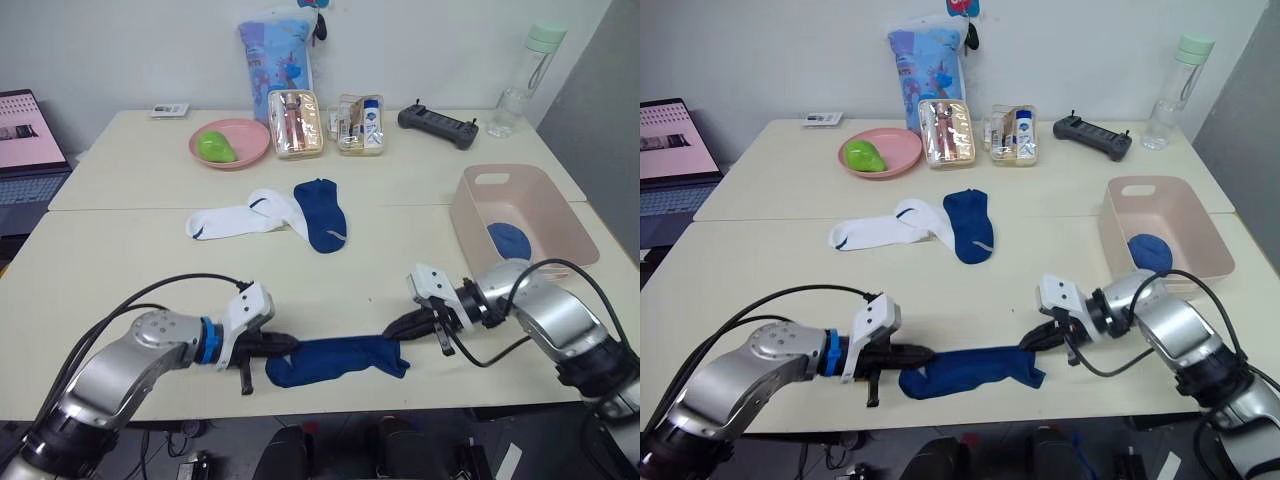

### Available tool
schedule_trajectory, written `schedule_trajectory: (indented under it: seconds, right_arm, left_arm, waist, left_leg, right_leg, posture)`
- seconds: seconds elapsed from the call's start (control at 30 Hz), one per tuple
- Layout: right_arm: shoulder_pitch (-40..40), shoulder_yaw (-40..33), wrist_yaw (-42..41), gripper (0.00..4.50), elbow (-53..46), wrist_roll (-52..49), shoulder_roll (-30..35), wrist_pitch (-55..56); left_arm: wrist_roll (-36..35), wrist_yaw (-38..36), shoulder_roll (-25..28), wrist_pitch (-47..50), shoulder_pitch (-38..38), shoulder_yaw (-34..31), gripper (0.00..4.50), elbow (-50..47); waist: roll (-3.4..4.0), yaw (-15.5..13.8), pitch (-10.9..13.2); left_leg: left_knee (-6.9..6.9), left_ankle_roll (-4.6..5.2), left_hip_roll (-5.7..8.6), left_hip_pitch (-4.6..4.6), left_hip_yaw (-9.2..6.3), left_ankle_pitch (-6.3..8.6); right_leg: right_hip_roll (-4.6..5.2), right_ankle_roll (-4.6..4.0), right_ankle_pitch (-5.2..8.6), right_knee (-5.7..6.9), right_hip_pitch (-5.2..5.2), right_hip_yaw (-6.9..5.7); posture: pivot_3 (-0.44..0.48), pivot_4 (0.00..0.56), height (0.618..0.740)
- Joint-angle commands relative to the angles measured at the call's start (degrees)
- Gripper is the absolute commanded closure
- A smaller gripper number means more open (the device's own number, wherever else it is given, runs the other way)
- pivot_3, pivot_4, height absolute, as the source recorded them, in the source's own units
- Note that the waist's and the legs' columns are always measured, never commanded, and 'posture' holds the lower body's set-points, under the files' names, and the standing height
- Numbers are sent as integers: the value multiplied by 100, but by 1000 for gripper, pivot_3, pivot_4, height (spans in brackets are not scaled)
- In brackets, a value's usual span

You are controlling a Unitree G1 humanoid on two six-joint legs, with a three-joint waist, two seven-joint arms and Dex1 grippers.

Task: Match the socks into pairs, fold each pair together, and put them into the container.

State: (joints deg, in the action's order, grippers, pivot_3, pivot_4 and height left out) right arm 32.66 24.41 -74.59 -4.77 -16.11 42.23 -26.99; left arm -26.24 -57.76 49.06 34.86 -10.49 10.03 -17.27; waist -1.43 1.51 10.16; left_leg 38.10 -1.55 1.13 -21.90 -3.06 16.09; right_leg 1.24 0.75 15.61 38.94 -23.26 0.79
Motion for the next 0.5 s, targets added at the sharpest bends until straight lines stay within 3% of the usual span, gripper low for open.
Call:
schedule_trajectory:
  seconds: [0.03, 0.3, 0.43, 0.5]
  right_arm:
    - [252, 73, -139, 4500, 432, 412, -123, 644]
    - [1078, 203, -126, 4500, 2150, 1289, -772, 2179]
    - [1102, 114, -95, 4500, 2499, 1381, -954, 2311]
    - [1124, 27, -28, 4034, 2659, 1454, -918, 2522]
  left_arm:
    - [334, -230, -81, -430, -274, 141, 4475, 368]
    - [1333, -658, -360, -1547, -1198, 653, 4475, 1710]
    - [1584, -622, -594, -1863, -1364, 619, 4475, 2135]
    - [1675, -559, -673, -2068, -1397, 550, 4297, 2284]
  waist:
    - [0, 0, 0]
    - [0, 10, 0]
    - [0, 7, 0]
    - [1, -1, 0]
  left_leg:
    - [0, 0, 0, 1, -1, 0]
    - [2, 0, 0, 2, 3, 0]
    - [3, 0, 0, -1, 3, 0]
    - [7, 0, 1, -1, 3, 0]
  right_leg:
    - [0, 0, 0, -1, 0, -1]
    - [-1, 0, -1, 3, -1, -1]
    - [0, 0, -1, 2, -2, 1]
    - [2, 0, -1, 4, -1, 2]
  posture:
    - [0, 150, 740]
    - [0, 150, 740]
    - [0, 150, 740]
    - [0, 150, 740]
